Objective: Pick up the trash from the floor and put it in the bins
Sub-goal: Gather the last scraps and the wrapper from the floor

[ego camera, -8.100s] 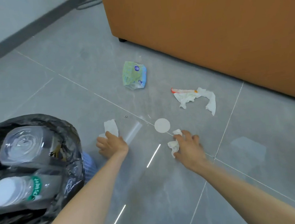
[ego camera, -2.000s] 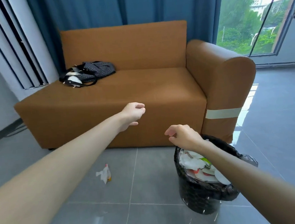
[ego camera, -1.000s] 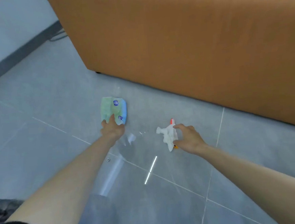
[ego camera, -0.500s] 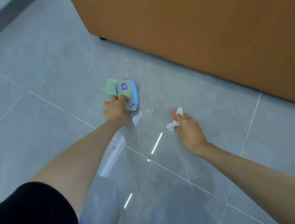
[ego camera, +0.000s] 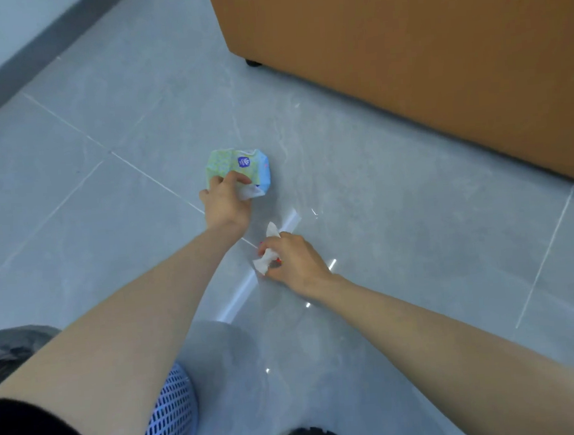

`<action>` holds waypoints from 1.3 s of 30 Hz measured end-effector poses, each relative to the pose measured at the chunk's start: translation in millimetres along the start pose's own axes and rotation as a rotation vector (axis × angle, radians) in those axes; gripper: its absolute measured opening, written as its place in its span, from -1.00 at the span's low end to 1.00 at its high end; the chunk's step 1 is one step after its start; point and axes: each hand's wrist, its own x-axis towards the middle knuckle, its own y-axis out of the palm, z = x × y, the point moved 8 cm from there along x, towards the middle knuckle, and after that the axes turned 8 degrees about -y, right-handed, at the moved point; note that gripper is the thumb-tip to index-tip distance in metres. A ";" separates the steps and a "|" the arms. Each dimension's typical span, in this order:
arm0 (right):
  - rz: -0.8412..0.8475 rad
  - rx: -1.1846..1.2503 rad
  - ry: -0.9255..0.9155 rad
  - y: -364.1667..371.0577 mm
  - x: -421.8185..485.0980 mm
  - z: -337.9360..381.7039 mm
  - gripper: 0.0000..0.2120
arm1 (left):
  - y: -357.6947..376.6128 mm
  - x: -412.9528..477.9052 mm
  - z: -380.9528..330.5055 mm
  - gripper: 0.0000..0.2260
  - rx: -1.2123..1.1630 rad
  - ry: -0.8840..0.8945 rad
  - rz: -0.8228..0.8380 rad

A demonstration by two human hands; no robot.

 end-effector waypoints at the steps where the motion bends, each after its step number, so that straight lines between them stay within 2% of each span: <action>1: -0.013 0.000 0.003 2.2 -0.6 -1.3 -0.77 | -0.9 -0.8 2.4 -0.76 -0.017 -0.009 -0.004; 5: -0.078 0.016 0.022 3.3 -6.4 -5.9 -0.81 | -7.7 0.8 14.3 -0.78 -0.096 -0.073 -0.020; 10: -0.041 -0.104 -0.021 9.8 -5.2 -1.7 -0.75 | -11.6 -0.7 8.9 -0.77 -0.100 -0.046 -0.013; 13: -0.027 -0.135 -0.019 16.8 -3.9 -3.5 -0.83 | -11.5 -6.0 3.2 -0.76 -0.086 -0.027 -0.008; 17: -0.102 0.153 0.096 8.9 -19.9 -21.1 -0.95 | -8.7 -21.6 -4.7 -0.76 -0.094 -0.009 0.007; 21: -0.277 0.306 0.212 -33.0 -53.1 -32.9 -0.86 | -11.2 -45.8 -20.8 -0.76 -0.133 0.038 0.003; 23: -0.367 0.418 0.264 -60.3 -75.0 -35.5 -0.90 | -14.6 -61.0 -34.2 -0.75 -0.174 0.076 0.006; 26: -0.458 0.550 0.325 -105.5 -115.4 -32.9 -0.90 | -25.9 -88.3 -63.3 -0.75 -0.238 0.162 0.000; 29: -0.530 0.599 0.311 -160.7 -161.2 -16.5 -0.79 | -46.8 -128.3 -112.7 -0.75 -0.301 0.301 0.003; 31: -0.573 0.619 0.307 -192.6 -192.4 -5.7 -0.85 | -59.0 -158.7 -146.1 -0.75 -0.372 0.375 0.022; 33: -0.638 0.614 0.304 -226.1 -229.2 4.8 -0.93 | -73.7 -197.1 -183.9 -0.75 -0.454 0.454 0.070; 39: -0.870 0.615 0.330 -308.4 -353.0 37.9 -0.90 | -123.1 -320.9 -280.8 -0.80 -0.524 0.724 0.230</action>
